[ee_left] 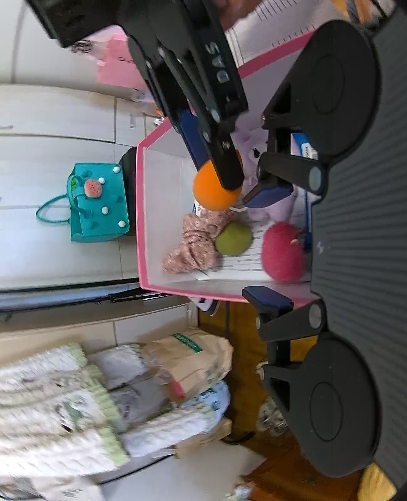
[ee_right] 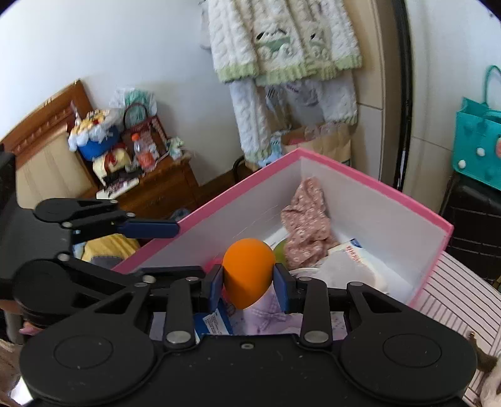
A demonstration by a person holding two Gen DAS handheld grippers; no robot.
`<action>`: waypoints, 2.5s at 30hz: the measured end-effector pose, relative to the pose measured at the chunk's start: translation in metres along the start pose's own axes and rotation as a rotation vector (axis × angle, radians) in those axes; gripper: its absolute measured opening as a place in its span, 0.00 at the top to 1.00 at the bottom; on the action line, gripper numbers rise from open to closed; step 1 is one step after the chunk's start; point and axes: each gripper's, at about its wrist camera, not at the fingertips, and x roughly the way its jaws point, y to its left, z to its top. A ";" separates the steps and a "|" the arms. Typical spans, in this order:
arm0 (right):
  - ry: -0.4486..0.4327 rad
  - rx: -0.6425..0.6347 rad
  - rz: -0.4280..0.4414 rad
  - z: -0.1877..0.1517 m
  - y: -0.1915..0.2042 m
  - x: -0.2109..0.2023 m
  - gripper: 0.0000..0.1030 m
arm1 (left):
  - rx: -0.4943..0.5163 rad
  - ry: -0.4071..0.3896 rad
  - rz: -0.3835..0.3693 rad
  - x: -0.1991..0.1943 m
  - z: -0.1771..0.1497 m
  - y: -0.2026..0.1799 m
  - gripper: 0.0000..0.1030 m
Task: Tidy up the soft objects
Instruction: 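Open the left tool releasing the pompom while the right tool releases the sponge into the box, then withdraw both tools from the box toward the white plush cat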
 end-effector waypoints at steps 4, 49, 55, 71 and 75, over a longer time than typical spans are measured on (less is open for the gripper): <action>0.041 -0.026 -0.011 0.007 0.009 0.017 0.61 | -0.042 0.025 -0.031 -0.002 -0.004 0.007 0.47; -0.104 -0.040 -0.170 -0.067 0.071 -0.163 0.34 | 0.106 0.168 0.012 -0.113 -0.018 -0.061 0.06; -0.126 -0.066 -0.184 -0.085 0.086 -0.193 0.30 | 0.145 0.149 0.001 -0.136 -0.019 -0.080 0.06; -0.091 -0.068 -0.228 -0.150 0.086 -0.228 0.07 | 0.256 0.180 -0.068 -0.144 -0.041 -0.141 0.06; -0.068 -0.055 -0.288 -0.168 0.073 -0.232 0.07 | 0.280 0.183 -0.097 -0.137 -0.042 -0.157 0.06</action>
